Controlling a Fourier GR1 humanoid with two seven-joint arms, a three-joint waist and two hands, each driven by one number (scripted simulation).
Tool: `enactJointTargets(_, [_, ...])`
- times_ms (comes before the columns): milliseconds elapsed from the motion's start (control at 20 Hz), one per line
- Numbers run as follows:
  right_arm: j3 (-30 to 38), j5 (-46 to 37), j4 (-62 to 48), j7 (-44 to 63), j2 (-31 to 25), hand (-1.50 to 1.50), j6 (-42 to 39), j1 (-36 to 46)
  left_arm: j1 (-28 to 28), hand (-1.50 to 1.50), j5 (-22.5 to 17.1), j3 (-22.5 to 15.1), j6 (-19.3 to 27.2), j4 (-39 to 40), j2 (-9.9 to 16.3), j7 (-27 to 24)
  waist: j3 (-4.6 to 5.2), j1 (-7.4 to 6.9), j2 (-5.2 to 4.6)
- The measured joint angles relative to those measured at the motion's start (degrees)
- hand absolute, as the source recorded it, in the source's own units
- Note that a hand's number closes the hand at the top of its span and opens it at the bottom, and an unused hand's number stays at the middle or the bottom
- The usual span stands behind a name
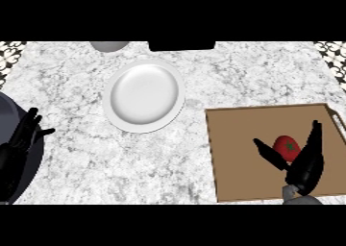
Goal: Pick the tomato from the tray and place it in the plate
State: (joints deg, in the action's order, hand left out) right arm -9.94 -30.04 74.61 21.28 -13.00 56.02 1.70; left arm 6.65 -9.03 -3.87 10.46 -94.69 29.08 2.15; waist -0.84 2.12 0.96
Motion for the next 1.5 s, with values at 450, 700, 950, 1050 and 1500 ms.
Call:
enactJointTargets(450, [-2.74, -8.63, 6.87, 24.3, -3.23, -1.5, -16.33, -0.72, 0.24, 0.0, 0.0, -0.52, -1.23, -0.73, -2.26, -0.81, 0.07, -0.1, 0.09])
enactJointTargets(700, [-3.38, -13.29, 13.84, 37.04, -4.56, -1.5, -25.85, 0.07, -2.02, 0.0, -0.65, -1.7, -2.61, 0.35, -4.94, -2.85, 0.11, -0.28, -0.05])
enactJointTargets(950, [-3.94, -15.7, 18.93, 42.57, -4.83, -1.5, -32.97, -1.35, -4.68, 0.0, -1.28, -2.49, -4.47, 3.46, -7.41, -6.23, 0.18, -0.63, -0.22])
enactJointTargets(1050, [-3.39, -15.67, 19.81, 43.43, -4.6, -1.5, -34.74, -1.35, -5.78, 0.0, -1.46, -2.36, -5.06, 4.34, -7.84, -6.68, 0.13, -0.94, -0.25])
enactJointTargets(1500, [-0.35, -15.7, 18.52, 43.98, -3.33, -1.5, -40.34, 0.08, -8.68, 0.0, 0.25, -3.35, -5.32, 7.65, -10.39, -8.34, -0.04, -1.68, -0.29])
